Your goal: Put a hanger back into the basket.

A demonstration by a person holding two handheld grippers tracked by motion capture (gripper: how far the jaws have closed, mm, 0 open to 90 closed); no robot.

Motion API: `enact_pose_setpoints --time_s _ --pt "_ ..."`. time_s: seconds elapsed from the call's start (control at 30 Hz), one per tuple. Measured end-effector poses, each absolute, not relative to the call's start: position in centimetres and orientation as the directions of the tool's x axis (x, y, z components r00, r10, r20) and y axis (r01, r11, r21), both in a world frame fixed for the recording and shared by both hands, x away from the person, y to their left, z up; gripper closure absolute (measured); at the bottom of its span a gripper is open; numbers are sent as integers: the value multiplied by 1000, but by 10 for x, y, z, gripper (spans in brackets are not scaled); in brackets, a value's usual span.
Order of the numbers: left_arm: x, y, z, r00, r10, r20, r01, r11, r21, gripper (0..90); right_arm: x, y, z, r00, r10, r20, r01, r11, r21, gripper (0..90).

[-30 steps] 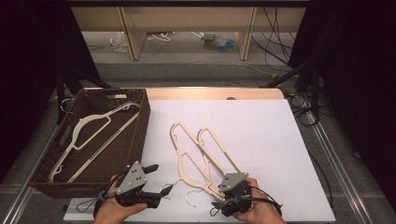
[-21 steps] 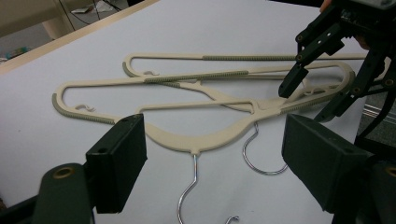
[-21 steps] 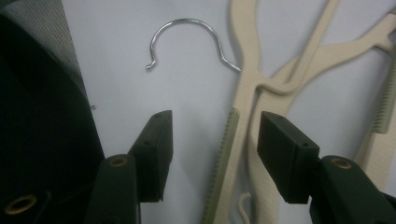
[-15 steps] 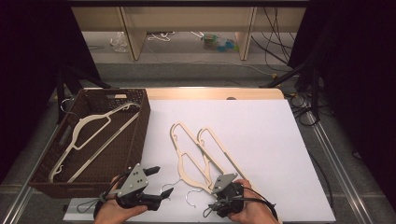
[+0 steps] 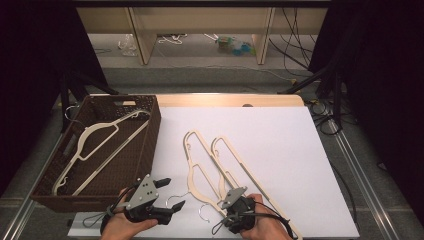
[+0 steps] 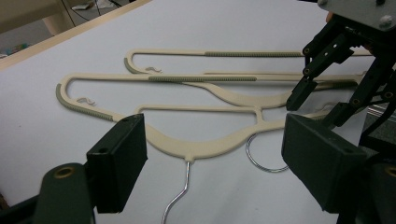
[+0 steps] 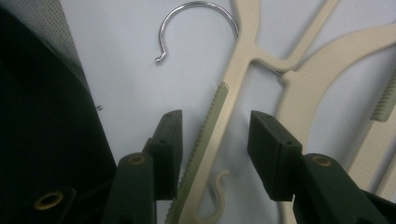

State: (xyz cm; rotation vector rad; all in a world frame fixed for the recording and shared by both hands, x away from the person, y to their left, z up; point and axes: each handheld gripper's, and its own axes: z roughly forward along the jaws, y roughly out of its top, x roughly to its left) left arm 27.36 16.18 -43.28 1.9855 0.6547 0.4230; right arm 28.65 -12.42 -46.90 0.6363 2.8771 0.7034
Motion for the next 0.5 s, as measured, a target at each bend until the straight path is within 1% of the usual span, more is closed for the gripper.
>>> enact_pose_setpoints --time_s 0.07,0.1,0.2,0.37,0.4,0.5 --pt "274 161 -433 795 607 10 277 -378 884 223 287 -123 -469 -908 418 -2 371 809 457 618" --pt "274 162 -434 795 606 11 277 -378 883 223 288 -122 -468 -907 421 0 375 808 455 652" --pt "273 162 -433 792 611 7 282 -376 883 223 289 -123 -467 -893 450 23 412 794 447 727" --pt "273 162 -433 792 610 7 282 -377 883 225 291 -124 -467 -872 487 43 455 776 437 768" --pt "274 162 -433 796 605 23 268 -387 882 225 292 -123 -467 -870 492 41 459 775 435 773" --pt "274 162 -433 795 606 19 271 -383 883 225 294 -122 -466 -863 504 47 472 768 433 770"
